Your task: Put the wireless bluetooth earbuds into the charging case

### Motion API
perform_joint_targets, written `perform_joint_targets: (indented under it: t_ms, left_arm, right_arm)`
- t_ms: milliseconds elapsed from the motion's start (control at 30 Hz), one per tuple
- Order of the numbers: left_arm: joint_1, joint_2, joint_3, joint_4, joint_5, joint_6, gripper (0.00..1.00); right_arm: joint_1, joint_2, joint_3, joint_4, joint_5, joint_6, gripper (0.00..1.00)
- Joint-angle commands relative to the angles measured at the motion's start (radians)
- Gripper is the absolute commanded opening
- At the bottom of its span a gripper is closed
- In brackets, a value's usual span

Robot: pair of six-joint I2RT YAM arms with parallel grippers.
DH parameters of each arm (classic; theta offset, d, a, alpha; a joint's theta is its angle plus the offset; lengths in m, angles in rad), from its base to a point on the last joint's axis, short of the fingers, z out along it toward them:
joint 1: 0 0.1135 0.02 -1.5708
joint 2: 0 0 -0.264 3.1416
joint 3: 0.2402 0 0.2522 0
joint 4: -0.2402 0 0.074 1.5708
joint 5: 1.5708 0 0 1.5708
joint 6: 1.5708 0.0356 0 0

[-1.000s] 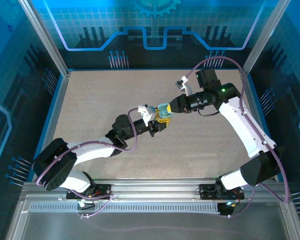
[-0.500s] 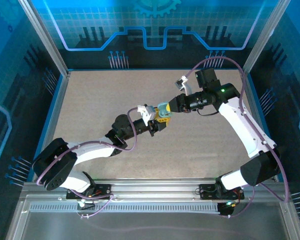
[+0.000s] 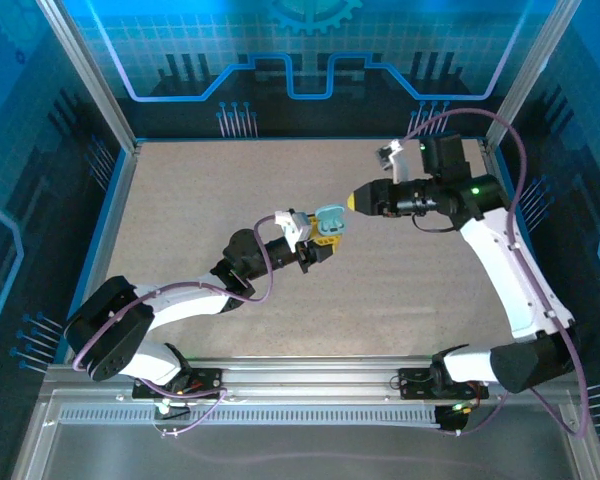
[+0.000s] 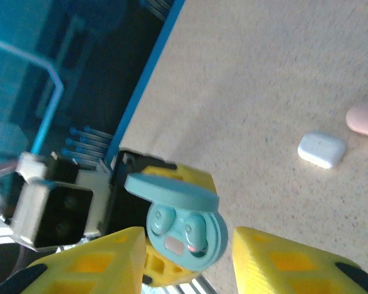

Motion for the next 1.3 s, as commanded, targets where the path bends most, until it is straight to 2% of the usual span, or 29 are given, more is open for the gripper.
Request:
perform_joint_targets:
  t_ms: [0,133,433,667,933,1267]
  left_arm:
    - [-0.001,-0.015,0.049,-0.012,0.068,0.035,0.29]
    - [-0.001,-0.019,0.056,-0.019,0.087,0.039,0.29]
    - [-0.001,-0.019,0.066,-0.005,0.063,0.033,0.29]
    - [0.001,-0.019,0.061,0.010,0.015,0.023,0.29]
    - [0.010,-0.023,0.061,0.014,0.025,0.005,0.29]
    - [0.010,-0.015,0.068,0.035,0.051,-0.022,0.29]
  right_arm:
    - [-0.023,0.003,0.017,0.089,0.020,0.100,0.48]
    - [-0.019,0.097,0.101,0.031,-0.003,0.099,0.50]
    - [0.030,0.196,0.110,-0.073,-0.056,0.021,0.53]
    - [0.037,0.138,0.014,-0.070,-0.140,-0.005,0.53]
    - [0.025,0.070,-0.085,0.009,-0.216,0.043,0.55]
    - [0.024,0.066,-0.152,0.102,-0.328,0.098,0.58]
